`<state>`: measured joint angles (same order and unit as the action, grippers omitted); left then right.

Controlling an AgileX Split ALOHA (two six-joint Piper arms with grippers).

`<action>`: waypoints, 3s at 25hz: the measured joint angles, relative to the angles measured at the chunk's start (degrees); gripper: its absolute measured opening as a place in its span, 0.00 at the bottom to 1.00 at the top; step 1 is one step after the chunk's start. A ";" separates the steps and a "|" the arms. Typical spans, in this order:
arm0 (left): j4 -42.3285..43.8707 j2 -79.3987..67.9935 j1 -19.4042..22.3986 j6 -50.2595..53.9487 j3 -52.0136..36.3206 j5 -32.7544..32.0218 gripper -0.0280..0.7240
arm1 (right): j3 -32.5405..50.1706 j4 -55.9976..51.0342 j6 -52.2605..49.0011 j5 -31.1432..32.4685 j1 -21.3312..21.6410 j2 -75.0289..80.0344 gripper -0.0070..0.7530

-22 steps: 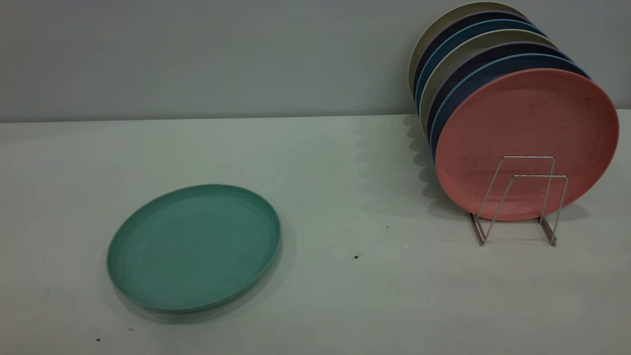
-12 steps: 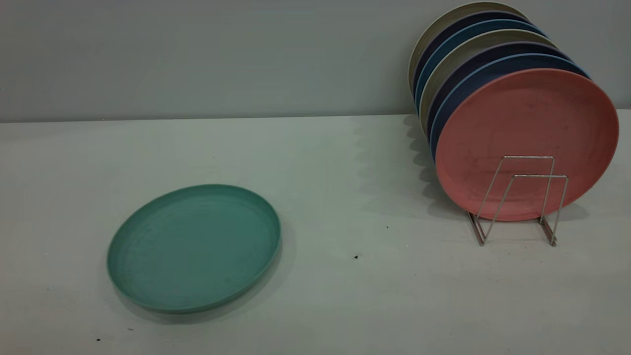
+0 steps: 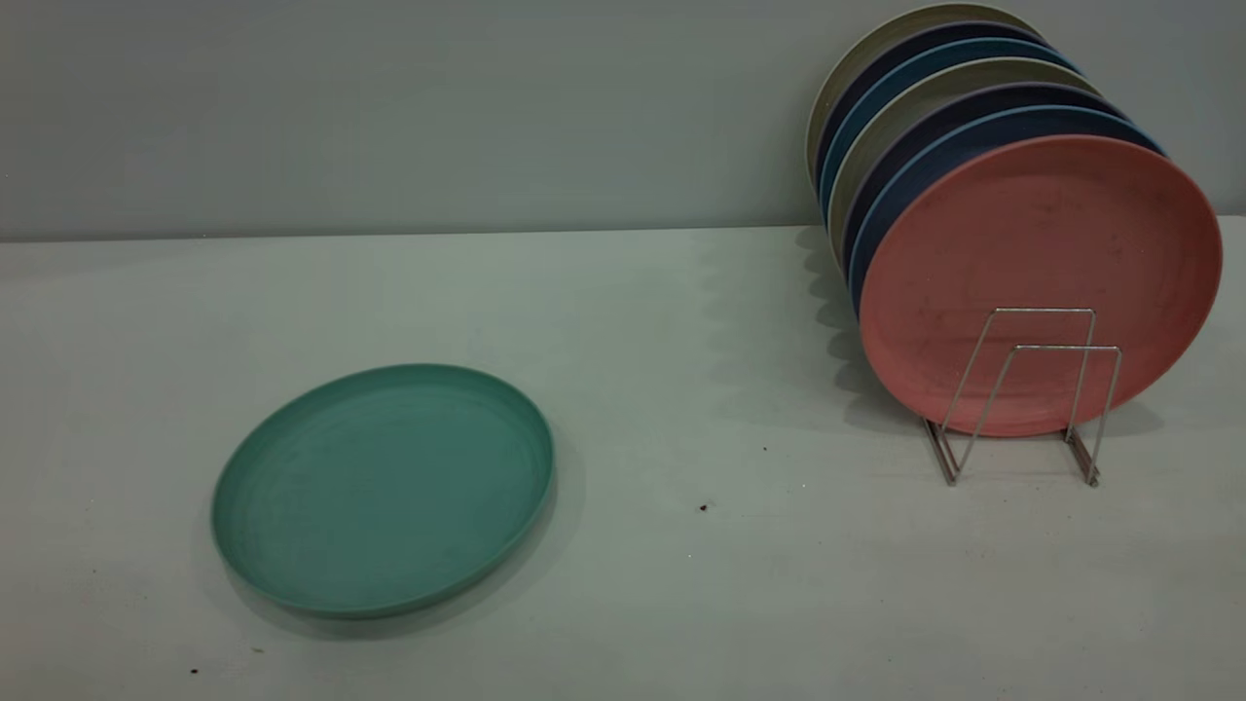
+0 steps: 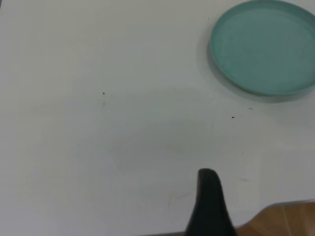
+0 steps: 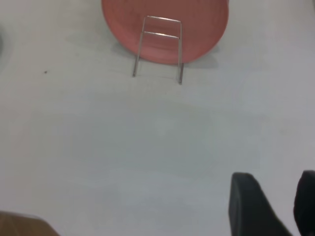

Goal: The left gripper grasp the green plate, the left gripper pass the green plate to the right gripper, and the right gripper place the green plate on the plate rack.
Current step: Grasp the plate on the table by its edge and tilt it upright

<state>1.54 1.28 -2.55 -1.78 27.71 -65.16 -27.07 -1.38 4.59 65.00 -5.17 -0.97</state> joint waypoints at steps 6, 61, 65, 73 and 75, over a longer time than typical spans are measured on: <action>0.00 0.00 0.00 0.00 0.00 0.00 0.81 | 0.00 0.00 0.00 0.00 0.00 0.00 0.33; -7.79 -94.97 1.24 -1.79 23.73 29.89 0.82 | -15.64 -53.58 39.74 -32.85 -18.79 88.04 0.68; -10.06 -104.24 4.68 -3.49 28.65 30.50 0.82 | -20.45 -55.20 39.70 -32.64 -20.57 95.03 0.68; -23.72 -118.31 5.86 -14.25 35.86 34.68 0.82 | -22.34 -61.36 44.72 -32.53 -20.57 97.54 0.68; -26.19 -120.45 5.86 -16.85 36.29 36.04 0.82 | -22.34 -61.44 44.84 -32.47 -20.57 97.54 0.68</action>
<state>-24.65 -119.17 3.31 -18.63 64.00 -29.13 -49.41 -62.82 49.43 32.53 -25.74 96.57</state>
